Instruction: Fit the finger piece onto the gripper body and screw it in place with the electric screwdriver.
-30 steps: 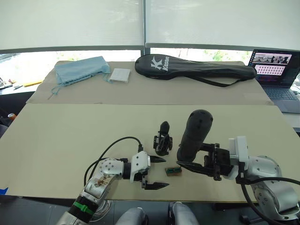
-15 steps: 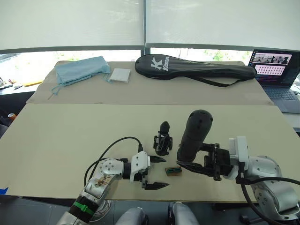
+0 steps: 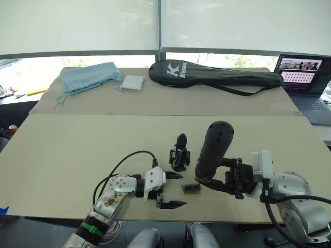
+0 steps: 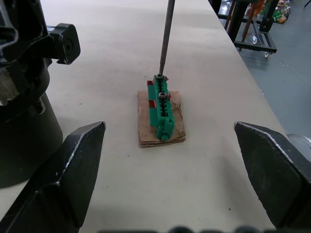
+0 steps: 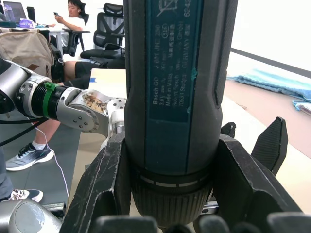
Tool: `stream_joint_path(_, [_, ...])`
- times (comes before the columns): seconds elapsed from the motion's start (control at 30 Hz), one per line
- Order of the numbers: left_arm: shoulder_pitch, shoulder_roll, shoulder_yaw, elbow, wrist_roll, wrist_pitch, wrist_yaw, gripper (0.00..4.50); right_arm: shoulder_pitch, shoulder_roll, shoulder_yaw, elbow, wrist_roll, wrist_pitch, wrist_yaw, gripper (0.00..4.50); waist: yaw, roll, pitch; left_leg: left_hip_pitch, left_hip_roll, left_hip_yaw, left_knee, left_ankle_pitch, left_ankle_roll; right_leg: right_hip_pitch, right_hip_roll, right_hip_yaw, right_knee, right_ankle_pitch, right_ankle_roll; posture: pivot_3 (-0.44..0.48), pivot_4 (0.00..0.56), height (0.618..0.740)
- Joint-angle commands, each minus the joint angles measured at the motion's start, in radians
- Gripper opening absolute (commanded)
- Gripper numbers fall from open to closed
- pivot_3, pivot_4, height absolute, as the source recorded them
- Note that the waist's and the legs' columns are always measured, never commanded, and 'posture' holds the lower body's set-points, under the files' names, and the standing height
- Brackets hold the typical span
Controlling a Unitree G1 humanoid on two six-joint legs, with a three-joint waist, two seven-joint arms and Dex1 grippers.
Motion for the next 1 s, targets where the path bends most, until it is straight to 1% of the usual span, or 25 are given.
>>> stream_joint_path(0.03, [0.014, -0.002, -0.027, 0.032, 0.015, 0.033, 0.005, 4.50, -0.004, -0.003, -0.019, -0.028, 0.016, -0.035, -0.003, 1.90, 0.000, 0.000, 0.000, 0.000, 0.000, 0.000, 0.000, 0.000, 0.000, 0.000, 0.000, 0.000, 0.000, 0.000, 0.000, 0.000, 0.150, 0.740])
stream_joint_path(1.0, [0.014, -0.002, -0.027, 0.018, 0.011, 0.050, 0.004, 4.50, -0.002, 0.004, -0.016, -0.021, 0.002, -0.042, -0.009, 1.90, 0.000, 0.000, 0.000, 0.000, 0.000, 0.000, 0.000, 0.000, 0.000, 0.000, 0.000, 0.001, 0.000, 0.000, 0.000, 0.000, 0.150, 0.740])
